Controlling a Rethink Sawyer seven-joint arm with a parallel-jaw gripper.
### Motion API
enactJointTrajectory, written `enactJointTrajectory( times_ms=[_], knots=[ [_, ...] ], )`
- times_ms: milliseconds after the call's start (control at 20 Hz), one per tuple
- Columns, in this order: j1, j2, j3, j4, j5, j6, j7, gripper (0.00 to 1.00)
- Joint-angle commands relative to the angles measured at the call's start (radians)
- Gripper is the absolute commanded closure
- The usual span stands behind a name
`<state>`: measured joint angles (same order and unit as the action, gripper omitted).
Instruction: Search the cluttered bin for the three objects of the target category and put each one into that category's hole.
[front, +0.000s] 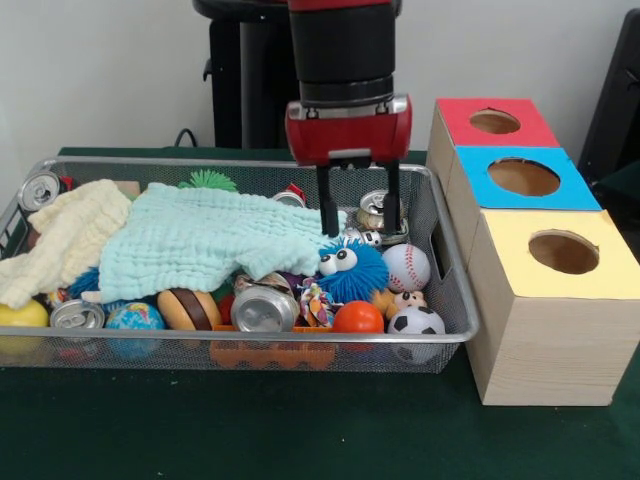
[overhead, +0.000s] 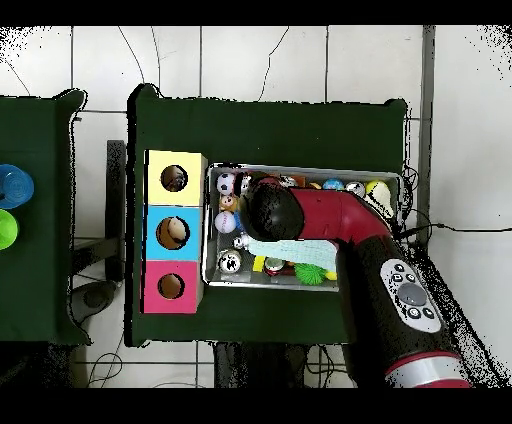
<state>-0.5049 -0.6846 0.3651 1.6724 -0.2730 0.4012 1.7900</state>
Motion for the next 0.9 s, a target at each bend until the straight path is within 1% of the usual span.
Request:
enactJointTrajectory(
  times_ms=[50,100,300,800,850,900],
  knots=[
    [-0.066,0.179,0.129,-0.118,-0.121,0.032,-0.209,0.00],
    [-0.081,0.199,0.146,-0.125,-0.128,0.032,-0.220,0.00],
    [-0.108,0.234,0.172,-0.130,-0.165,0.003,-0.204,0.00],
    [-0.116,0.288,0.169,-0.127,-0.253,-0.097,-0.100,0.00],
    [-0.115,0.291,0.170,-0.133,-0.262,-0.090,-0.106,0.00],
    [-0.122,0.307,0.185,-0.147,-0.268,-0.067,-0.133,0.00]
  ],
)
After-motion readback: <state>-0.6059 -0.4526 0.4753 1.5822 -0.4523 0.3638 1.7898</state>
